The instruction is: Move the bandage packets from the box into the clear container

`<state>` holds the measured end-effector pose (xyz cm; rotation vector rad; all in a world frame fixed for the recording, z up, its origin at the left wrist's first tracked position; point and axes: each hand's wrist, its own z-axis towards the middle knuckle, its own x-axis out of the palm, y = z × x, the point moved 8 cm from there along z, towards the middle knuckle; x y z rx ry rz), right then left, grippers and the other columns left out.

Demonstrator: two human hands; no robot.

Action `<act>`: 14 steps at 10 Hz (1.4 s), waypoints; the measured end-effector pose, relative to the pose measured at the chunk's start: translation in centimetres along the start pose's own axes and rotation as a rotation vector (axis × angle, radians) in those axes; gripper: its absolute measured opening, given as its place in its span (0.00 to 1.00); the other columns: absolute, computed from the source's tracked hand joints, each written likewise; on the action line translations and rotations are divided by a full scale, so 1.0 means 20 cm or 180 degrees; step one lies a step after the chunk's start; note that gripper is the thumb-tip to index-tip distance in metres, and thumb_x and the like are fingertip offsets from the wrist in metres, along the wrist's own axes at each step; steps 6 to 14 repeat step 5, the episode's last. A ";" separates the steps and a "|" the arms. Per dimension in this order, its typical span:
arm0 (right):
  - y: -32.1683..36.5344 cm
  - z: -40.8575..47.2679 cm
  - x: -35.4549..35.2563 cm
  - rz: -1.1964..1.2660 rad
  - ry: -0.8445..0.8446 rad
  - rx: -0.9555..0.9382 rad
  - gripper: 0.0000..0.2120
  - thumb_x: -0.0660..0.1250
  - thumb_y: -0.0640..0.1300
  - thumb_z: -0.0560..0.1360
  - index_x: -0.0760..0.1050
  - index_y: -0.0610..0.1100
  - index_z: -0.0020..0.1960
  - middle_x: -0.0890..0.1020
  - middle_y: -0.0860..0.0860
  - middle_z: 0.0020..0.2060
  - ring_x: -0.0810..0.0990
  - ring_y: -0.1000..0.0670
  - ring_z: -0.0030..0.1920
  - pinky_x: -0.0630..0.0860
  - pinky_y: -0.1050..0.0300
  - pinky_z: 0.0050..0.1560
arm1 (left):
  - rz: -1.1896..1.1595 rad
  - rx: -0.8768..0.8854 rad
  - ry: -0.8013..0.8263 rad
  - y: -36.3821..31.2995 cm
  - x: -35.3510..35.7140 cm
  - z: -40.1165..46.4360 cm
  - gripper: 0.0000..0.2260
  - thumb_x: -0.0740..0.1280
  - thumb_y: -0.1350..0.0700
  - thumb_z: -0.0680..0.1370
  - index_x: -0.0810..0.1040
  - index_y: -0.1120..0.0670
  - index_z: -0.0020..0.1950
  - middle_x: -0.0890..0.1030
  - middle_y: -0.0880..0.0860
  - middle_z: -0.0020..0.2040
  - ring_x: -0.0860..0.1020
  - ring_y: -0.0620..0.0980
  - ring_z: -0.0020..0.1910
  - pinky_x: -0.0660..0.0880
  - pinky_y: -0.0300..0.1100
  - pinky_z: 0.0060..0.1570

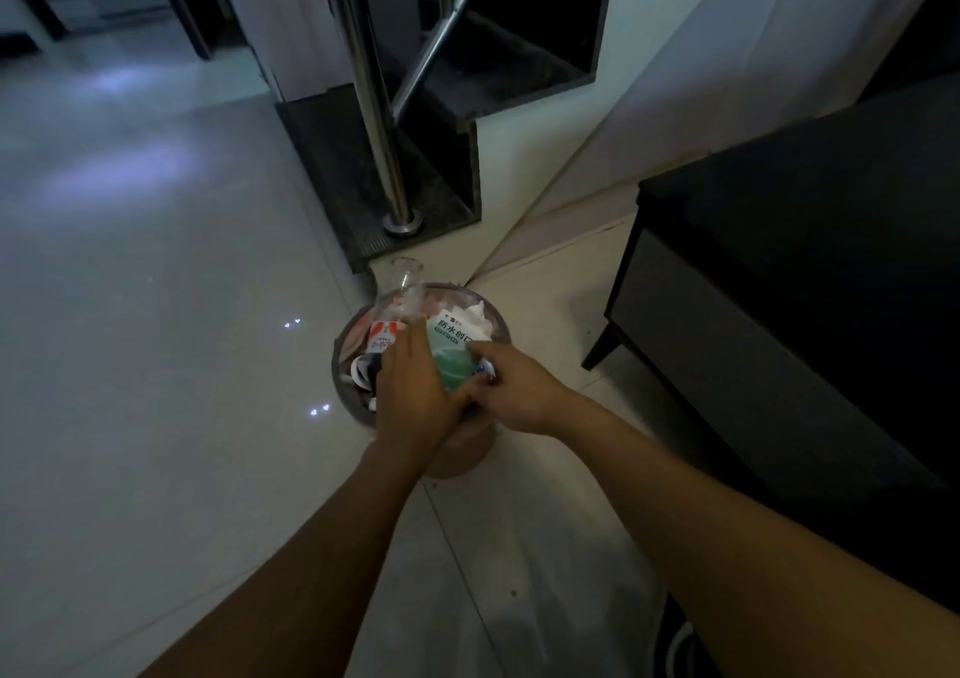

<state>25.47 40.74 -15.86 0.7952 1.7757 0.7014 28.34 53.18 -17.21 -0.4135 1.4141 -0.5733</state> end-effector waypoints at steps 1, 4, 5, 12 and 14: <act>-0.06 -0.01 0.02 -0.0019 0.0012 -0.0056 0.23 0.64 0.34 0.78 0.70 0.41 0.73 0.76 0.50 0.65 0.75 0.49 0.64 0.67 0.68 0.55 | 0.0236 0.0189 -0.0016 -0.01 0.02 0.06 0.44 0.76 0.38 0.69 0.66 0.59 0.76 0.73 0.60 0.71 0.72 0.60 0.69 0.69 0.53 0.67; -0.05 -0.07 -0.23 -0.0207 -0.0452 -0.0141 0.15 0.68 0.41 0.77 0.78 0.37 0.62 0.80 0.42 0.61 0.79 0.41 0.61 0.74 0.45 0.64 | 0.0245 0.0549 -0.0038 -0.17 -0.03 0.03 0.40 0.70 0.34 0.69 0.70 0.58 0.72 0.75 0.59 0.69 0.73 0.60 0.67 0.69 0.52 0.68; 0.11 -0.18 -0.59 0.0130 -0.0922 -0.0369 0.18 0.69 0.42 0.79 0.77 0.41 0.67 0.80 0.47 0.62 0.79 0.52 0.57 0.75 0.59 0.56 | -0.0550 0.0863 -0.0258 -0.45 -0.16 0.05 0.35 0.72 0.39 0.70 0.72 0.57 0.71 0.75 0.58 0.68 0.73 0.58 0.67 0.68 0.49 0.68; 0.11 -0.18 -0.59 0.0130 -0.0922 -0.0369 0.18 0.69 0.42 0.79 0.77 0.41 0.67 0.80 0.47 0.62 0.79 0.52 0.57 0.75 0.59 0.56 | -0.0550 0.0863 -0.0258 -0.45 -0.16 0.05 0.35 0.72 0.39 0.70 0.72 0.57 0.71 0.75 0.58 0.68 0.73 0.58 0.67 0.68 0.49 0.68; 0.11 -0.18 -0.59 0.0130 -0.0922 -0.0369 0.18 0.69 0.42 0.79 0.77 0.41 0.67 0.80 0.47 0.62 0.79 0.52 0.57 0.75 0.59 0.56 | -0.0550 0.0863 -0.0258 -0.45 -0.16 0.05 0.35 0.72 0.39 0.70 0.72 0.57 0.71 0.75 0.58 0.68 0.73 0.58 0.67 0.68 0.49 0.68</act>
